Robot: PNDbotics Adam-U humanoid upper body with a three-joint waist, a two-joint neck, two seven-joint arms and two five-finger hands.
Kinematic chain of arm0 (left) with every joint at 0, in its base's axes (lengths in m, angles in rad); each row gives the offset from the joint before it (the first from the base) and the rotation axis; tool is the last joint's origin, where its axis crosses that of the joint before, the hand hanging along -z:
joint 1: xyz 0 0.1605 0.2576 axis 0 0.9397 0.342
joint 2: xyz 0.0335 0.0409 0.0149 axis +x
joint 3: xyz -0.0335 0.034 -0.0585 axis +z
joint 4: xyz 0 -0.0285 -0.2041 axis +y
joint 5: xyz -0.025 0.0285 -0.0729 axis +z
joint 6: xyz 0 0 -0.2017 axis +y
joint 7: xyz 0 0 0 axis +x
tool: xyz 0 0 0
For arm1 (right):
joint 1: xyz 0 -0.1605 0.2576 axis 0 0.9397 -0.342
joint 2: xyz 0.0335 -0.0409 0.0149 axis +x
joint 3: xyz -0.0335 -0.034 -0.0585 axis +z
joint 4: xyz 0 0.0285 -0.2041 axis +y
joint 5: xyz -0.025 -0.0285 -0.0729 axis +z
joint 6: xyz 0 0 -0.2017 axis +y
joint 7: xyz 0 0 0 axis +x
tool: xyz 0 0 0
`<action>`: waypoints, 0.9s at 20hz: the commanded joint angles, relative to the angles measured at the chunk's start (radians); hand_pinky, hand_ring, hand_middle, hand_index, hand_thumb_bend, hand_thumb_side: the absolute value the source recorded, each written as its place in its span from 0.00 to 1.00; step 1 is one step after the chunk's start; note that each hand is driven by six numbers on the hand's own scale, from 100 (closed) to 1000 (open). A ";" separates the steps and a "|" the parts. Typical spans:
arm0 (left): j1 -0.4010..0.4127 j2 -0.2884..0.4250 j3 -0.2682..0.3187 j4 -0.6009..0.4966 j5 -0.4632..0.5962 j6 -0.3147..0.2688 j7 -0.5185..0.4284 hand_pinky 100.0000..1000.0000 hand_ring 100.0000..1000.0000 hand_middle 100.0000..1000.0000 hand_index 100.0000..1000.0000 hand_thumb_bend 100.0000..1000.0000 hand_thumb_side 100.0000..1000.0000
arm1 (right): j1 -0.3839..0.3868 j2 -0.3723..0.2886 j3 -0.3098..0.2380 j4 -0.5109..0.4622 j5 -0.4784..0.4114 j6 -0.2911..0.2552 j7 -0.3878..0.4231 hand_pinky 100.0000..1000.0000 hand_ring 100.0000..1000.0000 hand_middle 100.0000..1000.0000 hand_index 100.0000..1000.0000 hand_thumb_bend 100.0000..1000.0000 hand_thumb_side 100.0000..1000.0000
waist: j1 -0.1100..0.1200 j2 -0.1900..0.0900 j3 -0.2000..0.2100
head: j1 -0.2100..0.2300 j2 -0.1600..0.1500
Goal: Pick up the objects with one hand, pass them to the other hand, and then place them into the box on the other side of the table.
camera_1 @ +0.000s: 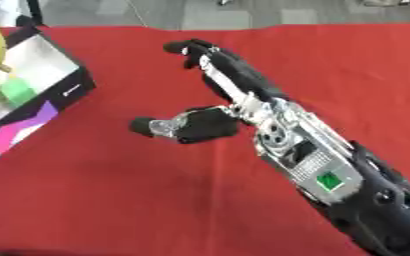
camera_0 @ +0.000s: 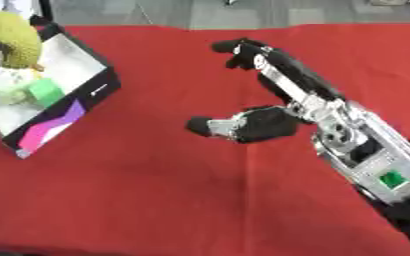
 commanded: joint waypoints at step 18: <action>-0.084 -0.063 0.038 0.354 0.033 -0.159 0.148 0.81 0.79 0.81 0.93 1.00 0.62 | -0.007 -0.015 -0.032 -0.021 -0.050 -0.022 -0.050 0.84 0.80 0.87 0.91 0.62 0.50 | -0.014 -0.026 -0.009 | 0.085 -0.002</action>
